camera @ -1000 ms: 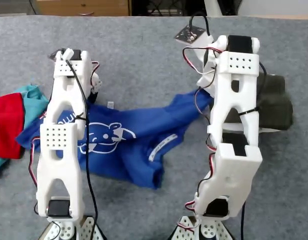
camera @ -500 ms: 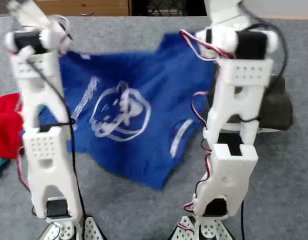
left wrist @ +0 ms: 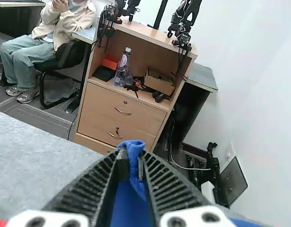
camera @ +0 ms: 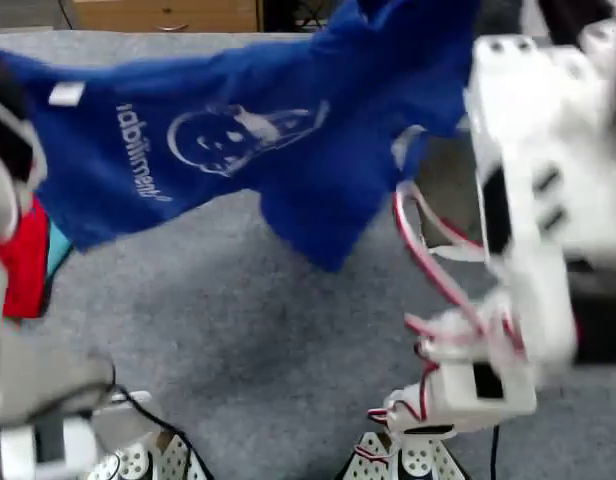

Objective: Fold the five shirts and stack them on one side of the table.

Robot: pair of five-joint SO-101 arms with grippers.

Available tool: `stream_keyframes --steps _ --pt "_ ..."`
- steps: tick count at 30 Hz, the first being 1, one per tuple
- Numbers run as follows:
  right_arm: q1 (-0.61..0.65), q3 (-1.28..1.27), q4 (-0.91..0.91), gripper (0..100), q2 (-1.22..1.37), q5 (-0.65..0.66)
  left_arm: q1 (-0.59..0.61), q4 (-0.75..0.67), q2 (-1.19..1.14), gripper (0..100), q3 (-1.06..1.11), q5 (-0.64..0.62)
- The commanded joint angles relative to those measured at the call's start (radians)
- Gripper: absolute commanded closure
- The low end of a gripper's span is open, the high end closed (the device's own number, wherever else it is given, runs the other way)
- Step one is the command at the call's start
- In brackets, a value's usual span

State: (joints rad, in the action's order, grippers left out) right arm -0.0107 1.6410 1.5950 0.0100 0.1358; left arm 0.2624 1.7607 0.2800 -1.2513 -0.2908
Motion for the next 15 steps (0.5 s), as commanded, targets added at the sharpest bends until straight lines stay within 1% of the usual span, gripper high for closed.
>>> stream_keyframes --steps 1,5,8,10,13,15 --pt "0.012 -0.030 -0.028 98.5 -0.120 -0.005 0.010 0.000 0.232 97 0.278 0.055" --pt "0.011 -0.120 -0.069 98.5 -0.236 0.005 0.056 0.000 0.470 97 0.521 0.109" --pt "0.012 -0.226 -0.144 98.5 -0.309 0.058 0.113 -0.002 0.614 97 0.654 0.166" --pt "0.012 -0.317 -0.207 98.5 -0.341 0.083 0.139 -0.002 0.690 97 0.736 0.181" --pt "0.012 -0.472 -0.293 98.5 -0.355 0.097 0.142 -0.012 0.763 97 0.871 0.186" --pt "0.014 -0.596 -0.350 98.5 -0.354 0.095 0.142 -0.080 0.766 97 1.009 0.180"
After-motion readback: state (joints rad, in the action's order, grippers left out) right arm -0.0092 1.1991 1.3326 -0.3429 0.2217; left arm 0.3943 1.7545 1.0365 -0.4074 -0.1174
